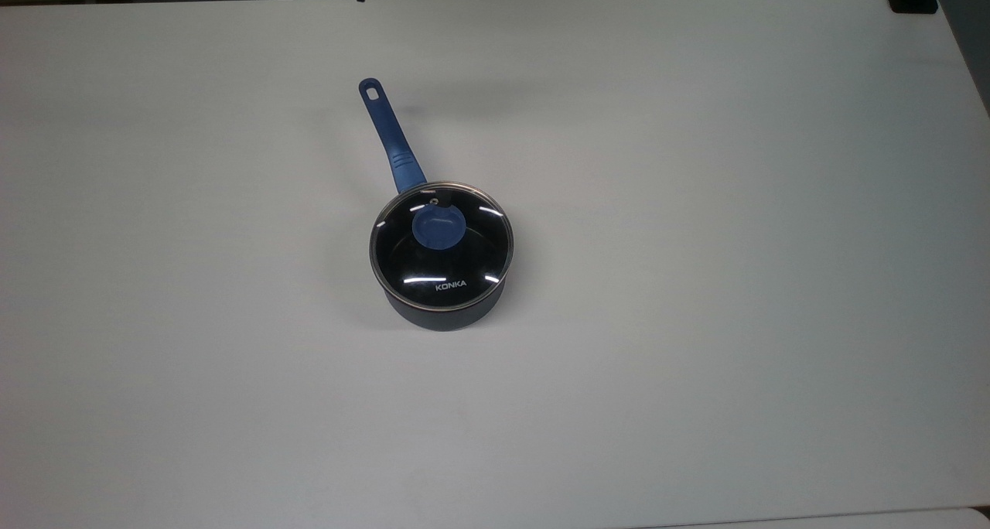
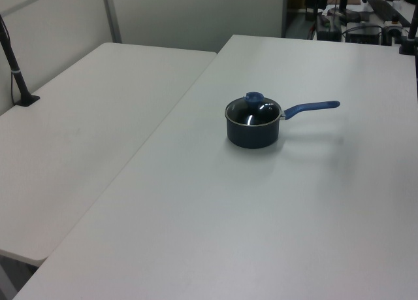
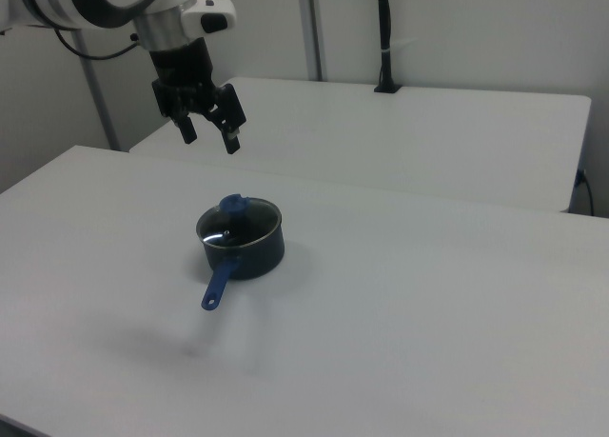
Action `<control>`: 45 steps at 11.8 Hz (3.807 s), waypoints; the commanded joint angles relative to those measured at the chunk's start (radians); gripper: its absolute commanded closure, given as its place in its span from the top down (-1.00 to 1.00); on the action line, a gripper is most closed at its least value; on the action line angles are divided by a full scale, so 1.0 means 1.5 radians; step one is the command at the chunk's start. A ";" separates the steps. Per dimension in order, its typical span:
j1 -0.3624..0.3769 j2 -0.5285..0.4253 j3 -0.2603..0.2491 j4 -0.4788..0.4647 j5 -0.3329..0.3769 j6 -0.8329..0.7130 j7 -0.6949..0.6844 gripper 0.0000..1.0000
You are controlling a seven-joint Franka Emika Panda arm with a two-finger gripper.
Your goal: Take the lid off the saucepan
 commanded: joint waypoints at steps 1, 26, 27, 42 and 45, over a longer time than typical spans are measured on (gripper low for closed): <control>0.004 -0.013 -0.003 -0.019 0.010 -0.004 -0.016 1.00; 0.070 0.208 0.029 0.001 0.014 0.255 0.202 1.00; 0.072 0.224 0.030 0.002 0.014 0.268 0.221 1.00; 0.093 0.268 0.039 0.002 -0.045 0.333 0.296 0.21; 0.070 0.225 0.039 -0.003 -0.045 0.274 0.240 0.21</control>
